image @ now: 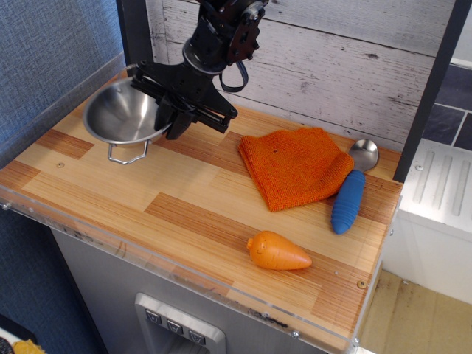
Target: Hold the steel pan from left edge of the table and place it on top right edge of the table.
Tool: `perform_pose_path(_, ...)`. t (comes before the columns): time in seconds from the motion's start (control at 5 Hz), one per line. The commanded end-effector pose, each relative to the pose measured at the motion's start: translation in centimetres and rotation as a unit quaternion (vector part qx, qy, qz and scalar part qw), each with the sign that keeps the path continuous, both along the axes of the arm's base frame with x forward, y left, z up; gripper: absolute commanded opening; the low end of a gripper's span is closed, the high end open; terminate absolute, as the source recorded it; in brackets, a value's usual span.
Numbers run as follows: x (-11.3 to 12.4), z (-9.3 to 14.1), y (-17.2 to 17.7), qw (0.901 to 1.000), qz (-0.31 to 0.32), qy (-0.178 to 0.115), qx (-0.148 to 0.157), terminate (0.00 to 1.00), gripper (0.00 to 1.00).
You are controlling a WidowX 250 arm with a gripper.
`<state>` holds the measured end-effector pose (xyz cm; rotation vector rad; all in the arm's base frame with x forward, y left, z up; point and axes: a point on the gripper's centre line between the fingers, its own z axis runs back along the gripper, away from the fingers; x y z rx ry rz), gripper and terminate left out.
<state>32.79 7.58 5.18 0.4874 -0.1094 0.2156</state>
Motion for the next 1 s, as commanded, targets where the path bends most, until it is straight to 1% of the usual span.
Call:
perform_pose_path(0.0, 3.3, -1.2, 1.1, 0.9975, -0.057, 0.035, -0.022, 0.0, 0.0)
perform_pose_path(0.2, 4.4, -1.8, 1.1, 0.9969, -0.067, 0.033, -0.022, 0.0, 0.0)
perform_pose_path(0.4, 4.6, -2.2, 1.0, 0.9971, -0.066, 0.028, -0.024, 0.0, 0.0)
perform_pose_path(0.6, 4.1, -2.5, 1.0, 0.9988, -0.043, 0.019, -0.01, 0.0, 0.0)
perform_pose_path(0.8, 3.7, -1.9, 1.1, 0.9997, -0.005, -0.02, 0.015, 0.0, 1.0)
